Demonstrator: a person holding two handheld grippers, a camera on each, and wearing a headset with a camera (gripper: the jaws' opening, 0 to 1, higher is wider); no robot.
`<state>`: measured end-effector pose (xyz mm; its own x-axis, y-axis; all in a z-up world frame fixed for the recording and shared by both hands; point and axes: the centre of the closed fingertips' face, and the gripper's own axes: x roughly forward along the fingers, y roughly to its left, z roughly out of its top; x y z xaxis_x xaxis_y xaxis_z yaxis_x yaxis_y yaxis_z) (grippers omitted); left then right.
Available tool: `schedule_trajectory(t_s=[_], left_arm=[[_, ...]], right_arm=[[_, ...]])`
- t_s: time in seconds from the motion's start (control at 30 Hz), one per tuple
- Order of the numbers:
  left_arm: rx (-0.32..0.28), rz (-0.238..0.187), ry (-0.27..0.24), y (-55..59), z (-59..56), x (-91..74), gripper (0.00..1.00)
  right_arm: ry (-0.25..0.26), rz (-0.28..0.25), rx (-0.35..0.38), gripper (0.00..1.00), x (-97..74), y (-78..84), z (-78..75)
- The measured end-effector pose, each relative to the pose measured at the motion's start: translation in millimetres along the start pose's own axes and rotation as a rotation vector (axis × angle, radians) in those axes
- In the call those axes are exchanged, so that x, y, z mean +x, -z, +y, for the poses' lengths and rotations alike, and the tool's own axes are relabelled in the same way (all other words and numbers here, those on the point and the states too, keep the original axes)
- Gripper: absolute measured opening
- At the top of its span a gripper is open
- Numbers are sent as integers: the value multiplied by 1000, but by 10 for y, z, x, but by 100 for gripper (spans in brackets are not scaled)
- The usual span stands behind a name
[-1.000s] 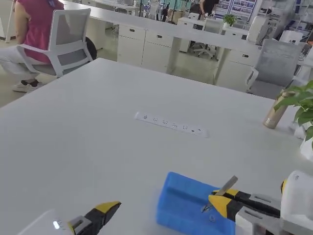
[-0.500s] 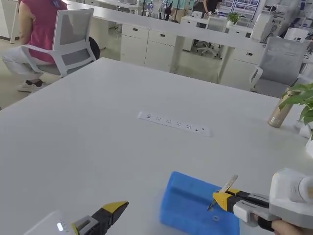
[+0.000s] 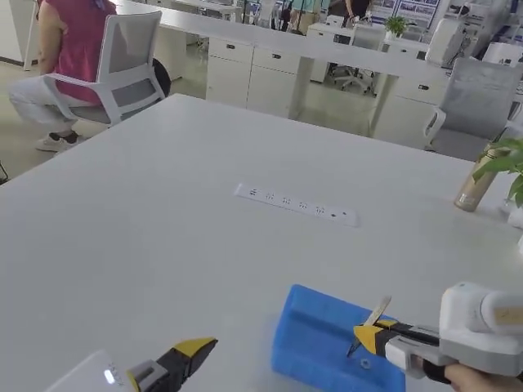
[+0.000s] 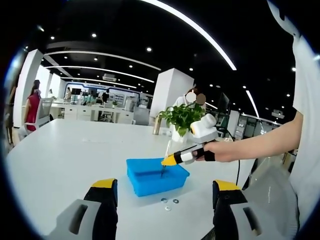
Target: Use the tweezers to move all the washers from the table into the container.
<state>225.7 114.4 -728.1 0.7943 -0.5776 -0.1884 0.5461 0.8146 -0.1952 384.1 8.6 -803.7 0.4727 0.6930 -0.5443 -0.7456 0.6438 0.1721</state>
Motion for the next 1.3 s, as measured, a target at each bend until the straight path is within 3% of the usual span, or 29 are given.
schedule_trajectory(t_s=[0.2,0.4,0.73,1.0,1.13,1.23,1.3], left_arm=[[-7,8,11,15,-14,5,79],[-23,5,-12,13,38,-7,78],[1,31,-3,54,17,4,77],[10,40,-8,72,25,2,77],[11,43,-7,78,23,2,77],[13,43,-8,77,26,3,76],[14,46,-8,81,26,3,76]], right_arm=[[-1,5,7,3,7,38,3],[0,8,11,3,21,44,-1],[0,13,1,3,39,38,-57],[0,18,2,3,29,44,-29],[-30,-1,-5,3,28,9,59],[-22,23,-35,3,47,43,47],[-23,11,-15,3,46,31,41]])
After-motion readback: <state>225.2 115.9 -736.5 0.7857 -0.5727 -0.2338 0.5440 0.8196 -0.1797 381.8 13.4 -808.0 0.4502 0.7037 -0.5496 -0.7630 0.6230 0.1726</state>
